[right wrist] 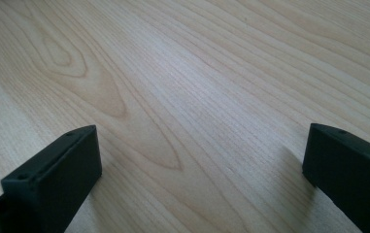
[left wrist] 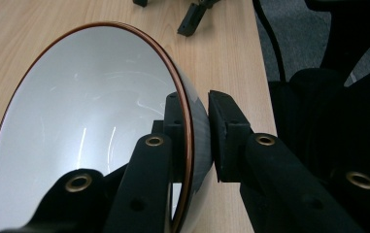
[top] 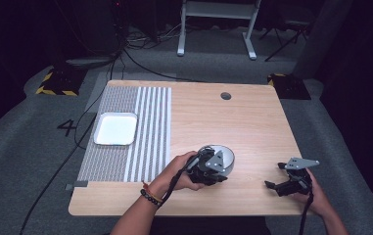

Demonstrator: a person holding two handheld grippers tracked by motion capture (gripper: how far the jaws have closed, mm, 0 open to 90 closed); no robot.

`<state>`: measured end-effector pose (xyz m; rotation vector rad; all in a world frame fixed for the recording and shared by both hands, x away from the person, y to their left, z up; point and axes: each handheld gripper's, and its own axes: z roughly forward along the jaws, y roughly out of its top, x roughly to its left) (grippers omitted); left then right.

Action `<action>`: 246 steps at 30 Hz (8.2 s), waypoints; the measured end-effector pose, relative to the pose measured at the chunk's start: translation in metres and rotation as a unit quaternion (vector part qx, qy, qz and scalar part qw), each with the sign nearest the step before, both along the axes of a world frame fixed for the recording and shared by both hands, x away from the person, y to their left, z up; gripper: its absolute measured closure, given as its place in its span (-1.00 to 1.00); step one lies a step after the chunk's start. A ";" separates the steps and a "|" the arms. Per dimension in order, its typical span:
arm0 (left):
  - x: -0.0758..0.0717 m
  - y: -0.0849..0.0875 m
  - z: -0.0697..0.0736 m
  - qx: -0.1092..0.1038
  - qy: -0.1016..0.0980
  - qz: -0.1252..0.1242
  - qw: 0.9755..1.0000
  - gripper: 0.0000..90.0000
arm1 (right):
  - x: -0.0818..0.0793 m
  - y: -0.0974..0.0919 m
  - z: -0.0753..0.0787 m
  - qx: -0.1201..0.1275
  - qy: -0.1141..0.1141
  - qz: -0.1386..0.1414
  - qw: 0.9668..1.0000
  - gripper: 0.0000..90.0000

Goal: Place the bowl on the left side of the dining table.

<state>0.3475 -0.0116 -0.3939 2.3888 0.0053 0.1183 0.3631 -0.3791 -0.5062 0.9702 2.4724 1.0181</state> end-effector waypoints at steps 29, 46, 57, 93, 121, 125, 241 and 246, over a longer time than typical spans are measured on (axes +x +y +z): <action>-0.010 0.053 0.022 -0.095 -0.035 0.064 0.993 0.76 | 0.000 0.000 0.000 0.000 0.000 0.000 1.000 -0.99; -0.008 0.096 0.013 -0.108 -0.032 0.137 0.984 0.76 | 0.000 0.000 0.000 0.000 0.000 0.000 1.000 -0.99; 0.000 0.117 0.009 -0.107 -0.038 0.184 0.976 0.76 | 0.000 0.000 0.000 -0.001 -0.001 0.001 1.000 -0.99; 0.032 0.147 0.008 -0.102 -0.039 0.286 0.952 0.76 | 0.000 0.000 0.000 0.000 -0.001 0.001 1.000 -0.99; 0.049 0.182 0.003 -0.090 -0.042 0.346 0.933 0.76 | 0.000 0.000 0.000 0.000 -0.001 0.001 1.000 -0.99; 0.052 0.188 0.004 -0.085 -0.040 0.354 0.931 0.77 | 0.000 0.000 0.000 -0.001 -0.001 0.001 1.000 -0.99; 0.124 0.248 -0.064 0.017 0.014 0.492 0.870 0.49 | 0.000 0.001 0.000 -0.001 0.001 -0.002 1.000 -0.99; 0.124 0.247 -0.063 0.024 0.010 0.488 0.873 0.54 | 0.000 0.001 0.000 -0.001 0.001 -0.001 1.000 -0.99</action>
